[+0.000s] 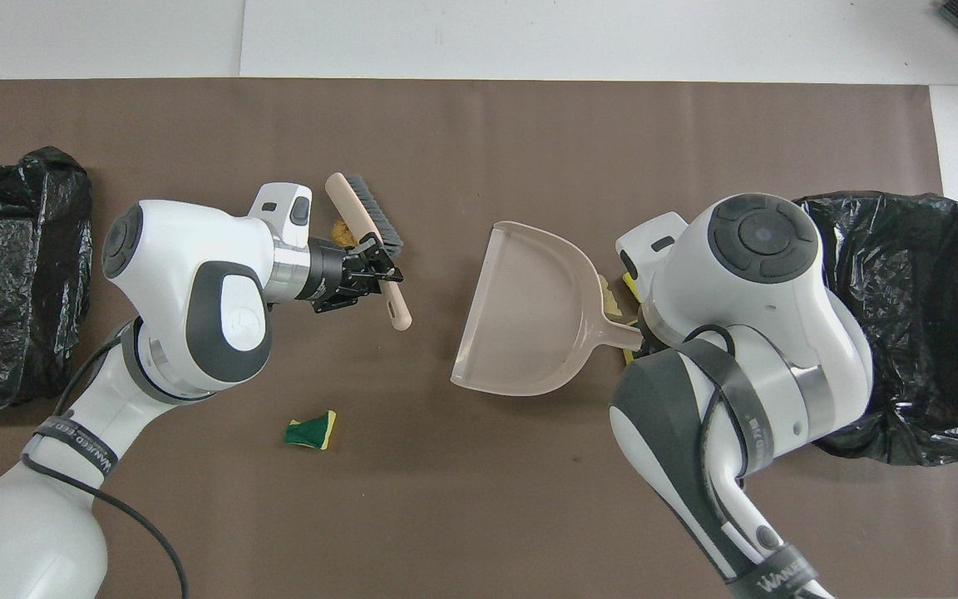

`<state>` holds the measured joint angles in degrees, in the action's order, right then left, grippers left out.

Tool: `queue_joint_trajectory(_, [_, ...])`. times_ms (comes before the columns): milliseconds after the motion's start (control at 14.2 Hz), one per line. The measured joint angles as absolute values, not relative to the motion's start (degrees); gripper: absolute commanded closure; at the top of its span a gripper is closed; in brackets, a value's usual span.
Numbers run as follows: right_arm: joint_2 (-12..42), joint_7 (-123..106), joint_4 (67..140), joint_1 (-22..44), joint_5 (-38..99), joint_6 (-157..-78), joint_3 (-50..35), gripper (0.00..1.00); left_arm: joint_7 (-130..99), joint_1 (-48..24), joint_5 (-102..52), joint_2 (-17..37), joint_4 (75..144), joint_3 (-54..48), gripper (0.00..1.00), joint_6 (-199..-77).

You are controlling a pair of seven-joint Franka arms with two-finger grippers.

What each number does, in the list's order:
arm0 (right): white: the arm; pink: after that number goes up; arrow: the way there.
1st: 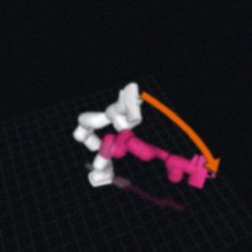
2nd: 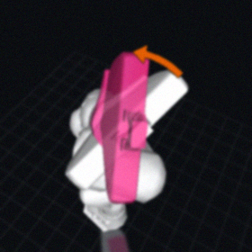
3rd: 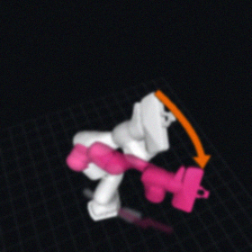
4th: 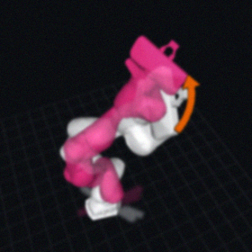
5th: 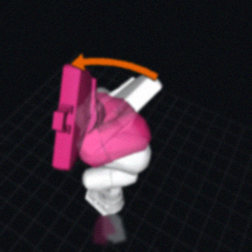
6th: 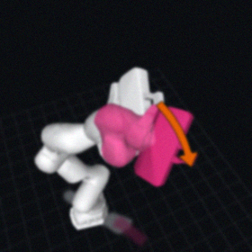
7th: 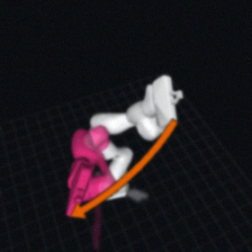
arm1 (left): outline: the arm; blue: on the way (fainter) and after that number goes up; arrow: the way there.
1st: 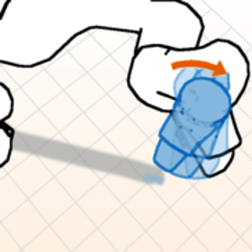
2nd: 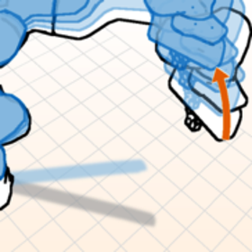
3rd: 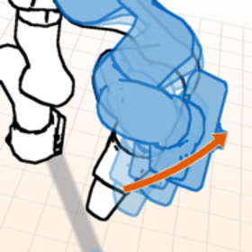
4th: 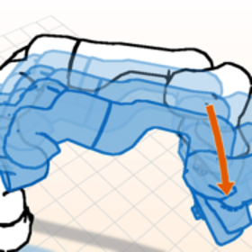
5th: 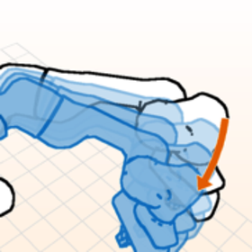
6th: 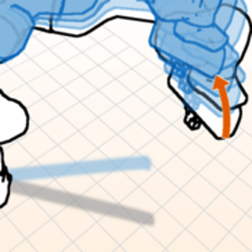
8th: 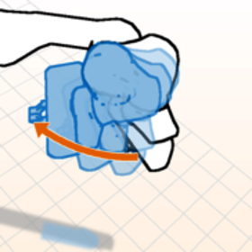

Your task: Sweep and dump trash in bin

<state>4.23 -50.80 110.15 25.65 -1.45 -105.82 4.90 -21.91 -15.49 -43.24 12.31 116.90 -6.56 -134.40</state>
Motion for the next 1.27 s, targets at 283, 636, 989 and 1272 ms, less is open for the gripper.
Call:
queue_joint_trajectory(283, [0.4, -50.8, 115.6, 28.4, -1.6, -107.0, 4.7, 1.00, -28.4, -15.6, -39.8, 2.2, 128.5, -6.7, 1.00, -133.3])
queue_joint_trajectory(636, [-0.4, -49.8, 120.7, 31.8, -1.9, -113.1, 4.6, 1.00, -40.6, -16.1, -26.5, -3.6, 132.6, -6.9, 1.00, -123.9])
queue_joint_trajectory(989, [-0.1, -37.4, 122.8, 34.8, -1.9, -113.8, 4.4, 1.00, -44.0, -15.6, -20.2, -4.0, 125.2, -6.4, 1.00, -113.8])
queue_joint_trajectory(1272, [0.1, -36.3, 123.8, 35.8, -1.9, -115.0, 4.3, 1.00, -36.5, -14.5, -11.0, -1.1, 115.3, -5.8, 1.00, -108.7])
